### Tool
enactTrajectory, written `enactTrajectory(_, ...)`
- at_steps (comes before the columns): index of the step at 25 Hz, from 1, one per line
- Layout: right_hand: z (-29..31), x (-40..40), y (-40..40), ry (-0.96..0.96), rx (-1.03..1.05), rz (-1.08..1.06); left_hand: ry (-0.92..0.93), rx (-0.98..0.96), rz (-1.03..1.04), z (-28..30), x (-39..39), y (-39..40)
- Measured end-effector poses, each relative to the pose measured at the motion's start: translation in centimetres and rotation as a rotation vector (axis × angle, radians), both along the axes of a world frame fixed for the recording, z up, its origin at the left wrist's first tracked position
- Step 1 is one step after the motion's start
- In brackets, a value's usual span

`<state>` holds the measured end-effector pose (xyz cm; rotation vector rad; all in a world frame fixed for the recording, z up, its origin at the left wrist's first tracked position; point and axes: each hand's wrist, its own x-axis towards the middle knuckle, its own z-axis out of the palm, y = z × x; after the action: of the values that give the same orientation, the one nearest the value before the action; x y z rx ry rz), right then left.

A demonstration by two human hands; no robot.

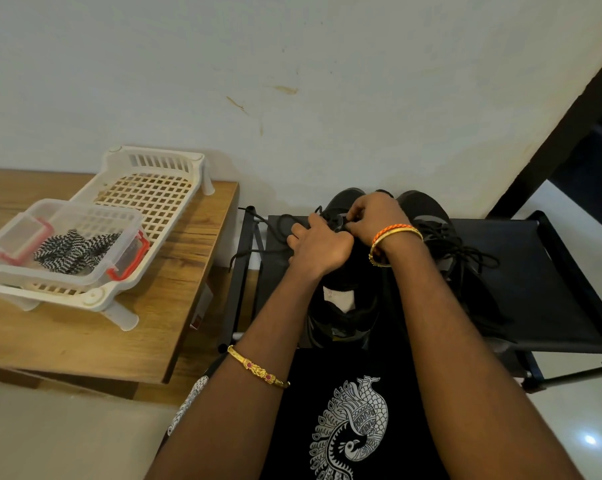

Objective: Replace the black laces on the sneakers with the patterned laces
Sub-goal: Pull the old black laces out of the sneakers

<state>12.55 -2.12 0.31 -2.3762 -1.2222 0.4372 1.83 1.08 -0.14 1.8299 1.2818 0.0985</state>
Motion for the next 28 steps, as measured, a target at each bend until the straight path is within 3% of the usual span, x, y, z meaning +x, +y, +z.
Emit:
enactTrajectory(4, 0.1, -0.6, 0.3, -0.016, 0.037, -0.017, -0.003, 0.024, -0.024, 0.2, 0.1, -0.2)
enactTrajectory(8, 0.2, 0.0, -0.3, 0.124, 0.149, -0.087, 0.015, 0.039, -0.005, 0.4, 0.1, -0.6)
enactTrajectory(15, 4.3, 1.7, -1.8, 0.768, 0.832, -0.245, 0.010, 0.054, -0.031, 0.4, 0.2, -0.5)
enactTrajectory(18, 4.2, 1.5, -1.6, 1.013, 0.866, -0.267, 0.025, 0.049, -0.052, 0.5, 0.2, -0.4)
enactTrajectory(19, 3.8, 1.3, -1.3, 0.980, 0.810, -0.294, 0.027, 0.049, -0.057, 0.5, 0.2, -0.4)
enactTrajectory(20, 3.4, 1.1, -1.0, 0.824, 0.705, -0.307, 0.025, 0.048, -0.060, 0.5, 0.2, -0.4)
enactTrajectory(23, 1.3, 0.8, -0.6, 0.141, 0.220, -0.172, 0.015, 0.036, -0.064, 0.5, 0.2, -0.3)
enactTrajectory(25, 0.5, 0.3, -0.3, 0.057, 0.013, -0.084, 0.019, 0.027, -0.069, 0.6, 0.1, -0.3)
enactTrajectory(28, 0.3, -0.1, 0.0, 0.049, -0.027, -0.083, 0.028, 0.019, -0.074, 0.6, 0.1, -0.2)
